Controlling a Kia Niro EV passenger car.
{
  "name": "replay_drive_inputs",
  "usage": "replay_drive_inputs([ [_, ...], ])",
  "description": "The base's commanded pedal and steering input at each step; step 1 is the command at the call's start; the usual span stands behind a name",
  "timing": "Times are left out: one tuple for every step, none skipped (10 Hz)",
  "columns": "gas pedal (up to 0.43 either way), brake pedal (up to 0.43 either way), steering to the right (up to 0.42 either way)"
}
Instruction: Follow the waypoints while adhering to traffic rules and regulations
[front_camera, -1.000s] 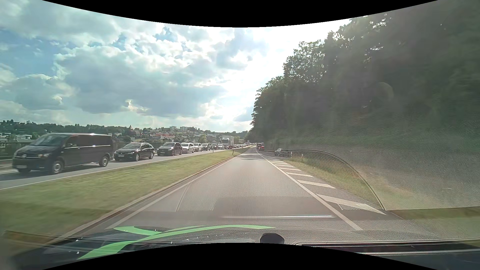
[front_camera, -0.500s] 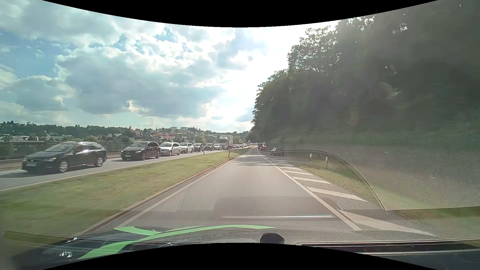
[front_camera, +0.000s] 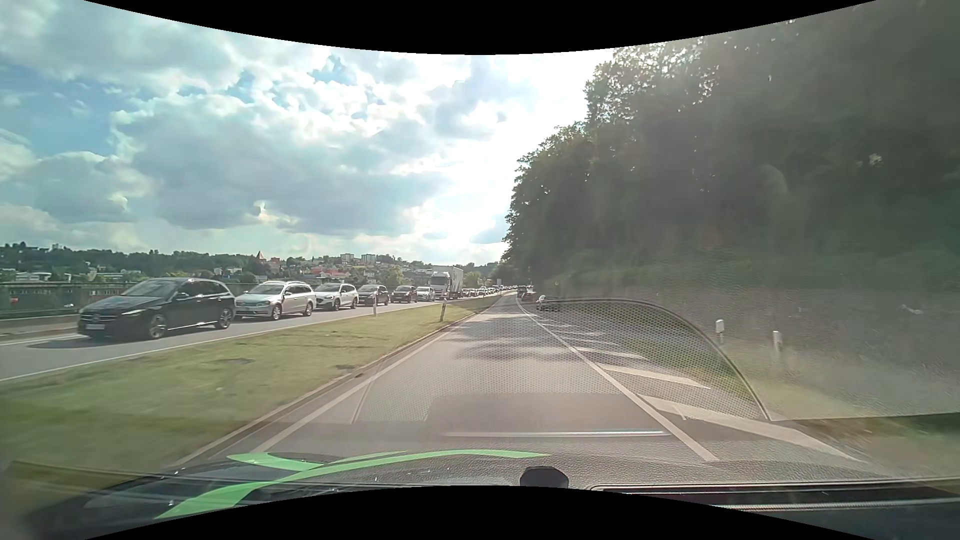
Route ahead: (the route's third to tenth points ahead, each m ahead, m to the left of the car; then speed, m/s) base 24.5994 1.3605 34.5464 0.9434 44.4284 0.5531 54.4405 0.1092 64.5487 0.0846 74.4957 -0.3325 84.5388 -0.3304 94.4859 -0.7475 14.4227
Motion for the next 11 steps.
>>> replay_drive_inputs([
  [0.047,0.000,-0.001],
  [0.047,0.000,-0.001],
  [0.047,0.000,-0.001],
  [0.047,0.000,-0.001],
  [0.039,0.000,-0.001],
  [0.020,0.000,-0.001],
  [0.008,0.000,-0.001],
  [0.000,0.000,0.000],
  [0.000,0.000,-0.001],
  [0.000,0.000,0.000],
  [0.000,0.000,0.000],
])
